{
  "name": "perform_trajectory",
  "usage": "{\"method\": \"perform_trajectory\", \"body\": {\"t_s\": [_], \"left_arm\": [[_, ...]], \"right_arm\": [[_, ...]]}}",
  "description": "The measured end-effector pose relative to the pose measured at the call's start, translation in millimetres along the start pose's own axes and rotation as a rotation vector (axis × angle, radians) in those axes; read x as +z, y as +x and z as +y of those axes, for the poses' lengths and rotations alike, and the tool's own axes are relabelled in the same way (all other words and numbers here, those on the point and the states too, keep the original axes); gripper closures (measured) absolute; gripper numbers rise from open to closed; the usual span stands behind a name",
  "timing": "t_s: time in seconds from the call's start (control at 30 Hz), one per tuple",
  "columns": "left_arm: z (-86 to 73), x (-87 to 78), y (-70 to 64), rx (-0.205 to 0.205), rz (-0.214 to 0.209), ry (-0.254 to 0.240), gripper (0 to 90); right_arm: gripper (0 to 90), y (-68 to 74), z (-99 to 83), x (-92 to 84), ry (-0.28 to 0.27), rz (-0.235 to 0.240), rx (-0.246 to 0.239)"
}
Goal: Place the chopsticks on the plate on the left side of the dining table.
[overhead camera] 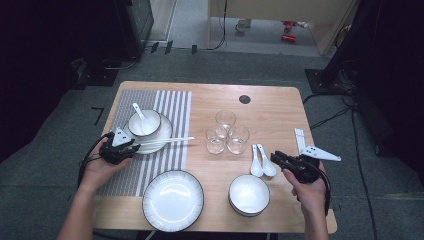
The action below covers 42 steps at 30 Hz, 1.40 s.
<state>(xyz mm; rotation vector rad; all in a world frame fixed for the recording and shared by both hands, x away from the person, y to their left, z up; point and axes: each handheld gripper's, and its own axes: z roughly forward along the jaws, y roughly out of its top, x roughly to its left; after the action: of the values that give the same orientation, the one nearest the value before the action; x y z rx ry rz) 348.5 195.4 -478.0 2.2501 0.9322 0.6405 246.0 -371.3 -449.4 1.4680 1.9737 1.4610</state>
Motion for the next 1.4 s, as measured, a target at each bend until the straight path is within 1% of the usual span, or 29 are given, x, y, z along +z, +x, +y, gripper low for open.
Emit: {"method": "perform_trajectory", "body": {"t_s": [0.1, 0.4, 0.47, 0.5, 0.57, 0.63, 0.8, 0.9, 1.23, 1.3, 1.4], "left_arm": [[0.0, -0.1, 0.7, -0.001, 0.0, 0.002, 67.2], [-1.0, 0.5, 4.2, -0.023, 0.031, 0.005, 67.5], [-1.1, 0.7, 4.4, -0.018, 0.047, 0.008, 67.3], [-1.3, 1.2, 4.3, -0.016, 0.063, 0.009, 67.2], [-2.0, 2.1, 5.0, -0.024, 0.085, 0.012, 66.0], [-2.6, 2.3, 6.0, -0.034, 0.088, 0.011, 64.9], [-2.5, 2.9, 6.1, -0.039, 0.1, 0.006, 61.0], [-2.6, 2.6, 6.5, -0.04, 0.102, 0.006, 61.0], [-3.0, -2.2, 9.2, -0.052, 0.08, -0.011, 60.1], [-3.4, -3.5, 10.2, -0.054, 0.081, -0.015, 60.0], [-4.0, -6.7, 13.0, -0.071, 0.077, -0.031, 60.1]], "right_arm": [[71.3, 0.0, -0.2, 0.3, 0.002, 0.0, -0.001], [71.3, 0.7, -0.8, 2.2, 0.007, 0.002, -0.003], [71.3, 0.8, -0.8, 2.3, 0.008, 0.002, -0.003], [71.3, 0.8, -0.8, 2.3, 0.008, 0.003, -0.003], [71.3, 0.6, -1.0, 2.5, 0.008, 0.002, -0.003], [71.2, 0.7, -1.2, 2.6, 0.01, 0.002, -0.001], [71.3, 0.9, -1.5, 3.2, 0.013, 0.003, 0.002], [71.3, 1.1, -1.5, 3.3, 0.013, 0.004, 0.002], [71.3, 0.6, -1.1, 2.6, 0.008, 0.005, -0.001], [71.3, 0.7, -1.0, 2.5, 0.008, 0.005, -0.001], [71.3, 0.7, -1.1, 2.4, 0.008, 0.005, -0.001]]}}
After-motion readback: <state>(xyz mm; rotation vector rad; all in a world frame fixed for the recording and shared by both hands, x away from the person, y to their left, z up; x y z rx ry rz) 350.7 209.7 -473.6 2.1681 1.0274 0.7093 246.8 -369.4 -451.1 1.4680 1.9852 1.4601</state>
